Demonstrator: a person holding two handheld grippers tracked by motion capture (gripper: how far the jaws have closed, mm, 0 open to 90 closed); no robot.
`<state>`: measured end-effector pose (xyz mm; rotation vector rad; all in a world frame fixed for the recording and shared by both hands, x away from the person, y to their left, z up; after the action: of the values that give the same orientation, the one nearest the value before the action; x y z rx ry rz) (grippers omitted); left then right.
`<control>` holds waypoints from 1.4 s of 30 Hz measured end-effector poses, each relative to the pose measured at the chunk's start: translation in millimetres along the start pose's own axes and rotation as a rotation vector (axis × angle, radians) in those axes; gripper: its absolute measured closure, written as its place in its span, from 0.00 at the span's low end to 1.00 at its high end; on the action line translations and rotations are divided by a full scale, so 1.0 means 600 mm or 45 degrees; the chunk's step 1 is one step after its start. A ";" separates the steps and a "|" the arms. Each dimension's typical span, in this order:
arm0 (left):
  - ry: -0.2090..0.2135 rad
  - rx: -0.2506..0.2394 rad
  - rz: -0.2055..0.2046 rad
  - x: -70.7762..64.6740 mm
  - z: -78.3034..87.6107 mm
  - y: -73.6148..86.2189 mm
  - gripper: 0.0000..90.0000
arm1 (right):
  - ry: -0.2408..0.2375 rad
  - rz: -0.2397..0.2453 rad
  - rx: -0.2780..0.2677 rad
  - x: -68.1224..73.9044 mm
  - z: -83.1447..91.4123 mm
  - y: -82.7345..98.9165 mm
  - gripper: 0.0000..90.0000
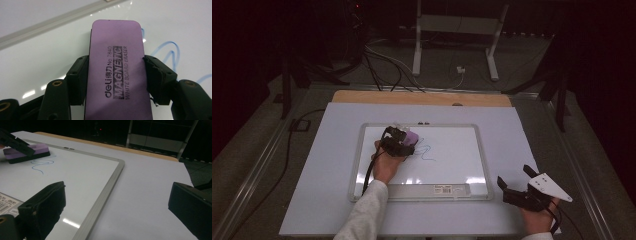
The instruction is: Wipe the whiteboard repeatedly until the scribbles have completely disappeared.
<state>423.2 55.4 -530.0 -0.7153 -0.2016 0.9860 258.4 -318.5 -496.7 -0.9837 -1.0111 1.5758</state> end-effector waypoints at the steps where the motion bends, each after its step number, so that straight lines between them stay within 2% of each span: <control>1: -0.010 -0.006 0.012 0.004 -0.002 -0.003 0.47 | 0.000 -0.001 0.001 0.000 0.000 0.000 0.02; 4: -0.030 -0.018 0.037 0.012 -0.009 -0.011 0.47 | 0.001 0.000 0.000 0.000 0.000 0.000 0.02; 8: -0.042 -0.027 0.021 0.007 -0.012 -0.012 0.46 | 0.001 -0.003 0.000 -0.001 0.000 0.000 0.02; 13: 0.005 0.003 -0.060 -0.019 -0.005 0.000 0.47 | 0.002 -0.005 0.001 -0.001 0.000 0.000 0.02; 16: 0.009 0.030 -0.109 -0.030 0.004 0.011 0.47 | 0.002 -0.004 0.001 -0.001 0.001 0.000 0.02; 20: 0.011 0.040 -0.103 -0.022 0.007 0.012 0.46 | 0.000 0.000 0.000 0.000 0.001 0.000 0.02; 25: -0.027 0.025 -0.037 0.001 -0.005 -0.006 0.46 | 0.002 -0.002 0.003 -0.001 0.000 0.000 0.02; 30: -0.032 0.003 -0.016 0.003 -0.021 -0.022 0.46 | 0.000 -0.007 0.006 -0.001 0.000 0.001 0.02; 33: -0.024 -0.014 -0.013 -0.007 -0.025 -0.022 0.46 | 0.000 -0.005 0.007 0.000 -0.001 0.001 0.02; 37: 0.014 0.014 -0.094 -0.036 -0.025 -0.017 0.46 | 0.001 -0.005 0.007 -0.001 -0.001 0.001 0.02; 40: 0.066 0.001 -0.097 -0.053 -0.020 -0.006 0.46 | 0.003 -0.005 0.005 -0.001 0.000 0.000 0.02; 42: 0.075 -0.007 -0.117 -0.060 -0.016 0.002 0.46 | 0.004 -0.006 0.005 -0.002 0.000 0.000 0.02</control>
<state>406.8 22.0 -532.2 -0.7328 -0.1842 0.8762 258.3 -319.4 -496.8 -0.9801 -1.0067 1.5710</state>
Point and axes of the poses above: each handheld gripper's, and its own axes: z roughly backward along the jaws, y roughly out of its underside, x roughly to its left, the point moved 4 cm from there along -z, roughly forward along the jaws, and after that the axes turned 11 degrees about y, right-handed, at the moved point
